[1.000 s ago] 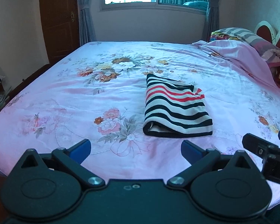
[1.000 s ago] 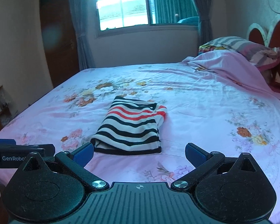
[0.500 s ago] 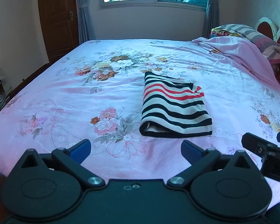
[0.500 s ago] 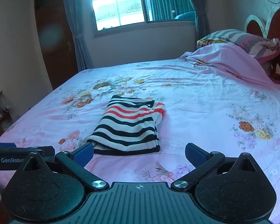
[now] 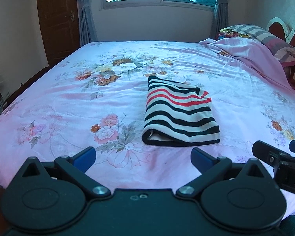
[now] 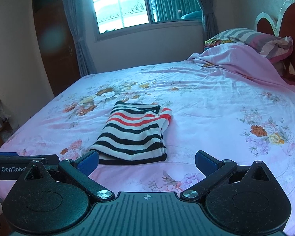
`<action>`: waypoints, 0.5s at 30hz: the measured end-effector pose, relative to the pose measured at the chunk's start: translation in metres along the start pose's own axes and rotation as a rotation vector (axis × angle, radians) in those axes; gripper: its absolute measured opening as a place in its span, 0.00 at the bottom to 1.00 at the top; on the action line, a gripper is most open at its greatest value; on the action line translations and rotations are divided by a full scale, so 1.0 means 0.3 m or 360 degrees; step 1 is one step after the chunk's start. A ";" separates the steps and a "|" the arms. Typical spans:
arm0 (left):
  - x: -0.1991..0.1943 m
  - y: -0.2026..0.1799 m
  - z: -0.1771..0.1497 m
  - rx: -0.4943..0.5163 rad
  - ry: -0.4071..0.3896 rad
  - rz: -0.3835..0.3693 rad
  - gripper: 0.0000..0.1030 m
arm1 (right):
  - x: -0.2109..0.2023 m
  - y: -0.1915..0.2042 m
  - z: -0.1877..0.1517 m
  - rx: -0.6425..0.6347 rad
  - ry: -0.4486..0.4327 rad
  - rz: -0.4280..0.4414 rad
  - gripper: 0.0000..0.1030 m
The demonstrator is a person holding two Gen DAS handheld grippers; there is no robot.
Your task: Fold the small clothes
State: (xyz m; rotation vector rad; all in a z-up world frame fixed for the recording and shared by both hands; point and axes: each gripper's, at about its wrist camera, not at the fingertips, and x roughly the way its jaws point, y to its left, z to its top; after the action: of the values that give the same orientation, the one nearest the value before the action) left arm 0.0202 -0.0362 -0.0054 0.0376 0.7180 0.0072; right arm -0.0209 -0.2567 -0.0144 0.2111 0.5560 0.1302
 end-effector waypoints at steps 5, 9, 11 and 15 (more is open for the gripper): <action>-0.006 -0.016 0.008 0.0010 -0.0011 -0.0006 0.99 | -0.003 -0.002 0.001 0.0005 0.0000 0.0007 1.00; -0.006 -0.025 0.013 0.0012 -0.0015 -0.0015 0.99 | -0.007 -0.010 0.001 0.0016 0.0000 0.0008 1.00; -0.007 -0.029 0.012 0.0018 -0.0018 -0.0015 0.99 | -0.009 -0.011 0.002 0.0018 -0.0002 0.0010 1.00; -0.009 -0.034 0.012 0.0019 -0.0018 -0.0028 0.99 | -0.008 -0.007 0.001 0.0024 0.0006 0.0003 1.00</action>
State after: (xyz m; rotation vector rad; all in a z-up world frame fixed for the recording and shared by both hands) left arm 0.0204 -0.0465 -0.0012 0.0429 0.7070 -0.0143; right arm -0.0227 -0.2593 -0.0134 0.2259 0.5604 0.1287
